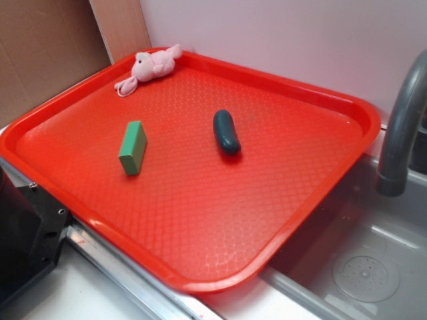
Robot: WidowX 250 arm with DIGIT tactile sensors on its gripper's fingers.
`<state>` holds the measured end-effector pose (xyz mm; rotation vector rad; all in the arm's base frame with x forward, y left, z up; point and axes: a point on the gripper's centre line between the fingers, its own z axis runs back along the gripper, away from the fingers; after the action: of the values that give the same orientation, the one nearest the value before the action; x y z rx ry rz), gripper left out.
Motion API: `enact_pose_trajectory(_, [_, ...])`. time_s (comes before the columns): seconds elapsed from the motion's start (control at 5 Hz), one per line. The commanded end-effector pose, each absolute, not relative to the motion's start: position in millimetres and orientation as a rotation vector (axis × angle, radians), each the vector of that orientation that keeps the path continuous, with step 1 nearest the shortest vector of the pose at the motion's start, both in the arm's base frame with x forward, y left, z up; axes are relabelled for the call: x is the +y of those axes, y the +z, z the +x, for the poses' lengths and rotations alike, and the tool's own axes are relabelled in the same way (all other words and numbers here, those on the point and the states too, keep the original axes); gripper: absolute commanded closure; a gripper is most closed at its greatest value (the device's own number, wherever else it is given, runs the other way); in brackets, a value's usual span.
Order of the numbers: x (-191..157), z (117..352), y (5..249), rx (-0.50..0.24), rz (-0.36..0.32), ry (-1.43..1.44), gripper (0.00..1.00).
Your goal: Grab the plastic pickle.
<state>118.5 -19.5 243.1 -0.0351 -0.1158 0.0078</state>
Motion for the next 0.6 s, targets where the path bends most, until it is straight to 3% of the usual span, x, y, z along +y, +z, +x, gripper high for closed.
enact_pose_trajectory(0.0, [-19.5,118.5,243.1,-0.116,-0.035,0.008,0.00])
enact_pose_trajectory(0.2, [-25.6,125.9,238.3,-0.112,-0.069,0.243,0.00])
enact_pose_trajectory(0.4, [-31.5,144.0,227.0,-0.064,-0.160,0.498,0.00])
